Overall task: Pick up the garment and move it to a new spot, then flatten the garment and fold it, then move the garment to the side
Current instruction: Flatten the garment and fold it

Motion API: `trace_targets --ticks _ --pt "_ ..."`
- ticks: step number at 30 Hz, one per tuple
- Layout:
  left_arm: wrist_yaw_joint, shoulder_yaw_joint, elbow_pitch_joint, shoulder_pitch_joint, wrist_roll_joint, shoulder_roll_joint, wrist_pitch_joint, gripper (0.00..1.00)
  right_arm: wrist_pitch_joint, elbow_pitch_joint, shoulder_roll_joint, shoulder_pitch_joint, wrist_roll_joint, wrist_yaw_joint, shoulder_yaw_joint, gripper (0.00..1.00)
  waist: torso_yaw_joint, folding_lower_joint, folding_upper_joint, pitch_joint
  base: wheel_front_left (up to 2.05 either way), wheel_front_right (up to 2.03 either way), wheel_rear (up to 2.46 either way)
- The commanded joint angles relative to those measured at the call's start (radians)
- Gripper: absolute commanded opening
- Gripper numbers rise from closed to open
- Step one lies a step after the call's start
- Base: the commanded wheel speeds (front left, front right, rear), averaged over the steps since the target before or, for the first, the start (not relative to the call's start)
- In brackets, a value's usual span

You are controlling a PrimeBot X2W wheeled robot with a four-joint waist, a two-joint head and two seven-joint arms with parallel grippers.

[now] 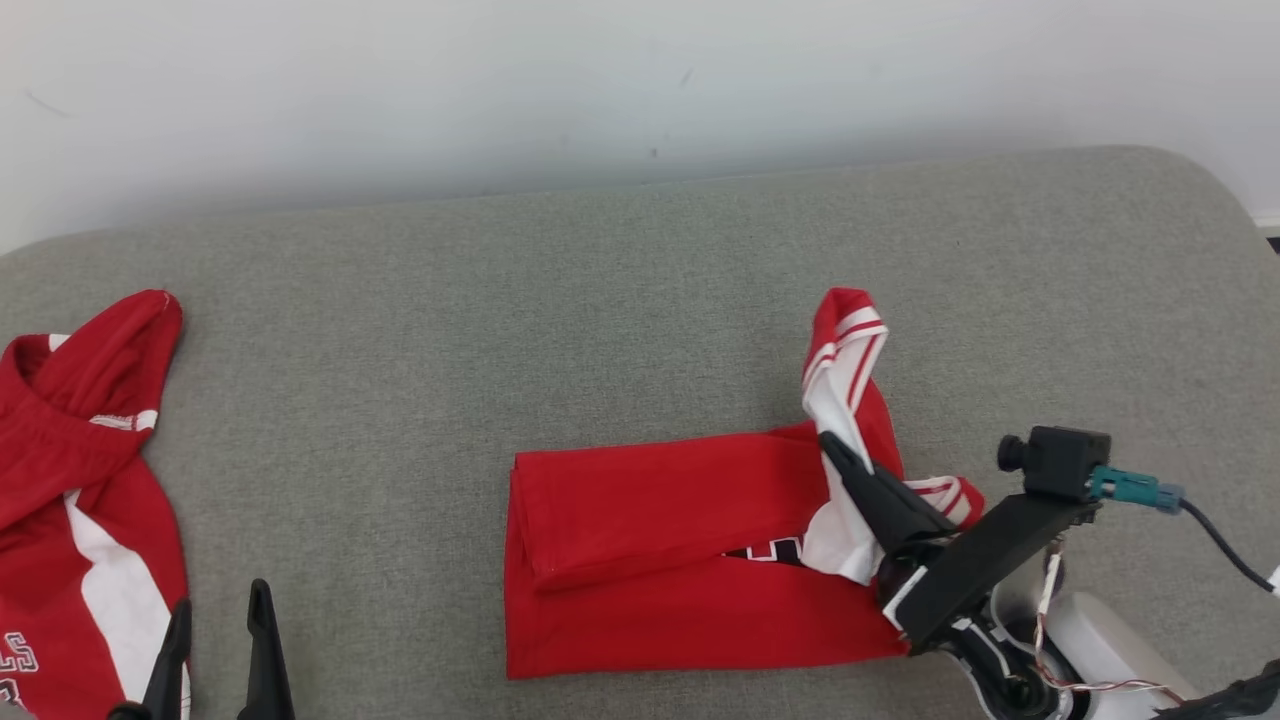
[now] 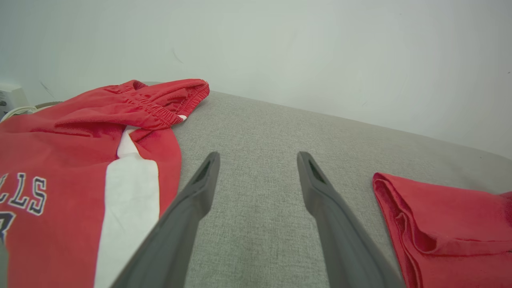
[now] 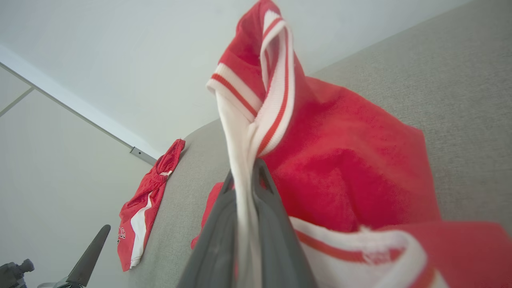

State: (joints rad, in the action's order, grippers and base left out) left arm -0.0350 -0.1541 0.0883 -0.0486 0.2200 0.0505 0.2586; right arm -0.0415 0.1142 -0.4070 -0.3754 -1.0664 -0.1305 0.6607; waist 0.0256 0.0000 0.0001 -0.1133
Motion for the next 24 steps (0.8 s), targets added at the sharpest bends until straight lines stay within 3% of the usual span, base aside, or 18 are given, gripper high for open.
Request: trace_targets --ticks 1,24 --pt "-0.006 0.001 0.006 -0.002 0.011 0.001 0.005 1.0 -0.003 -0.009 0.01 -0.004 -0.015 0.0 0.017 0.0 -0.01 0.0 -0.0001 0.004 0.0 0.0 0.0" --pt "0.007 0.051 0.025 -0.036 0.028 0.001 0.005 1.0 0.056 0.166 0.173 -0.144 0.0 0.0 0.23 0.0 -0.066 0.0 -0.0001 -0.018 0.0 0.0 0.0"
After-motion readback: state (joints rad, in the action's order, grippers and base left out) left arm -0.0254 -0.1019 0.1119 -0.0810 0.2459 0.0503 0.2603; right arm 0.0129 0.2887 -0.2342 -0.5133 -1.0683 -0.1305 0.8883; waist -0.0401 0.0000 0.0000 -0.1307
